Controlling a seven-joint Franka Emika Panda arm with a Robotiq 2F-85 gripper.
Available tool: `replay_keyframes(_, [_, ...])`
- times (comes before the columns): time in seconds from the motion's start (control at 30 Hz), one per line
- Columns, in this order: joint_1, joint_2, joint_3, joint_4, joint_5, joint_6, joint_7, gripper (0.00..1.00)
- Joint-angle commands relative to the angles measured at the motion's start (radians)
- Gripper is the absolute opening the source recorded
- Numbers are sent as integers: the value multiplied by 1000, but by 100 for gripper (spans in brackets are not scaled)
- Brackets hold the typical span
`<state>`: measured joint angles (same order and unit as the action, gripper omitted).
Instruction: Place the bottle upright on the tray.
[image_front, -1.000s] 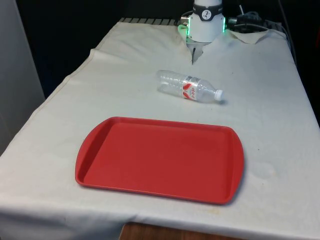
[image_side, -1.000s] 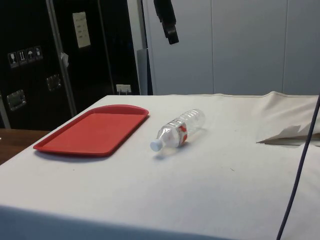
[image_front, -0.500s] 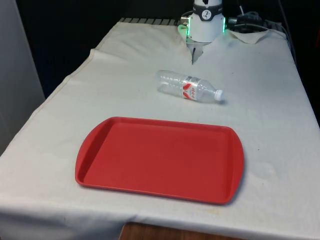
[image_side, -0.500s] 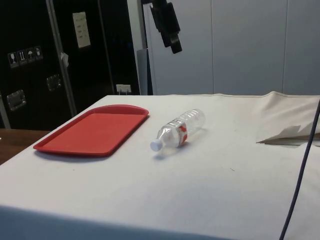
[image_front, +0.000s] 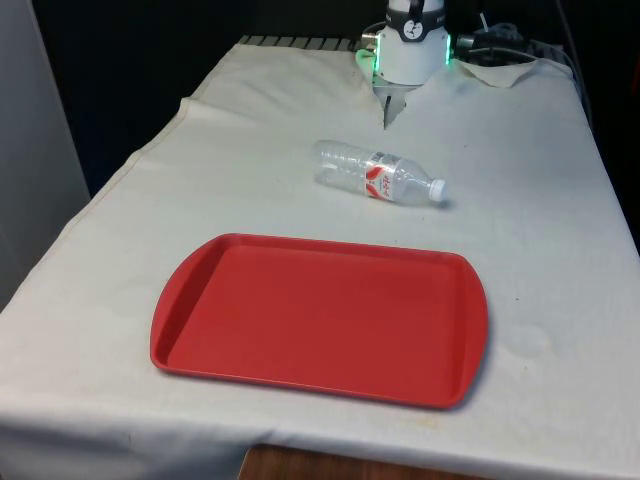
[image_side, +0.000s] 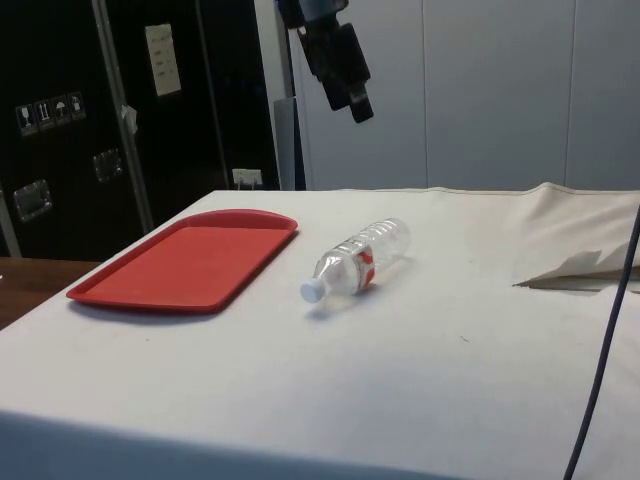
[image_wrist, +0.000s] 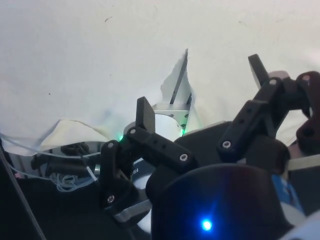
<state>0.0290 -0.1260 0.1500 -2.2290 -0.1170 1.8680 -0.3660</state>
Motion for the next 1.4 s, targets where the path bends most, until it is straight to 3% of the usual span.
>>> replay_keyframes(0.0, [2, 4, 3, -2, -10, 3, -3, 100])
replay_keyframes(1.37, [1, 142, 21, -18, -152, 18, -145, 100])
